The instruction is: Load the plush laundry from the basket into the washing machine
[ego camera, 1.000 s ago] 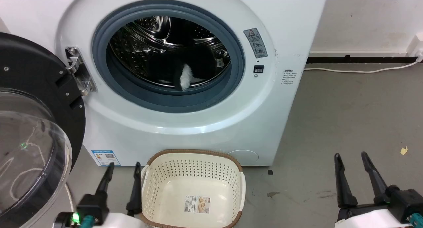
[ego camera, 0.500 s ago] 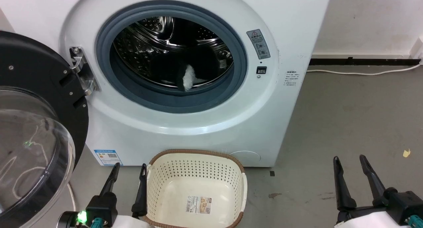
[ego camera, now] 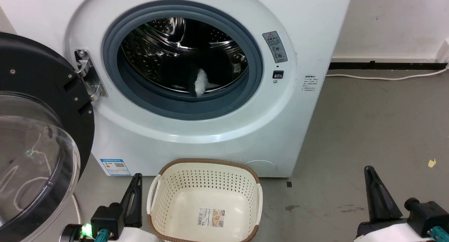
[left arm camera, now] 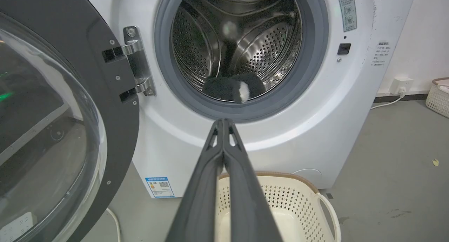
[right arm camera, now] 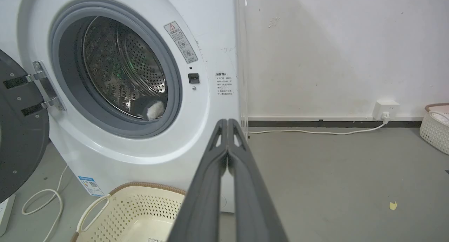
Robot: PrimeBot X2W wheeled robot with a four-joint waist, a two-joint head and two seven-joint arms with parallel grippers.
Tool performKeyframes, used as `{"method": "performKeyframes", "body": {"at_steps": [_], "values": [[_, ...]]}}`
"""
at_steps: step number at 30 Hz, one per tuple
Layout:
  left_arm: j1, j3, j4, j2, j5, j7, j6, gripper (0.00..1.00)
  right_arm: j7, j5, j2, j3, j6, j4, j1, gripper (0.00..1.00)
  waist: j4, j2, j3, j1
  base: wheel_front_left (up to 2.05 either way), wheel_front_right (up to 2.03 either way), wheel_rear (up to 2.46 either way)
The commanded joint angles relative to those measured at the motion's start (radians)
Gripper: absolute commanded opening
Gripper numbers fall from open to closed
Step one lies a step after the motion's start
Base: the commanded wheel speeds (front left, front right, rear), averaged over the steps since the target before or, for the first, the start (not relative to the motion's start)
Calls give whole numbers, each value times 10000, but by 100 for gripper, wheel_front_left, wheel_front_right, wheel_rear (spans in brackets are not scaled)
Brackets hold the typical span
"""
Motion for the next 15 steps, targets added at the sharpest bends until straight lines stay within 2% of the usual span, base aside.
{"method": "performKeyframes", "body": {"at_steps": [1, 15], "values": [[-22, 26, -93, -53, 92, 76, 3, 0, 74, -113, 0, 26, -1, -46, -53, 0, 2, 0, -1, 0, 0, 0, 0], [-46, 101, -241, -116, 203, 362, 6, 0, 361, -270, -1, 77, -2, -99, -112, 0, 21, 0, -8, 0, 0, 0, 0]]}}
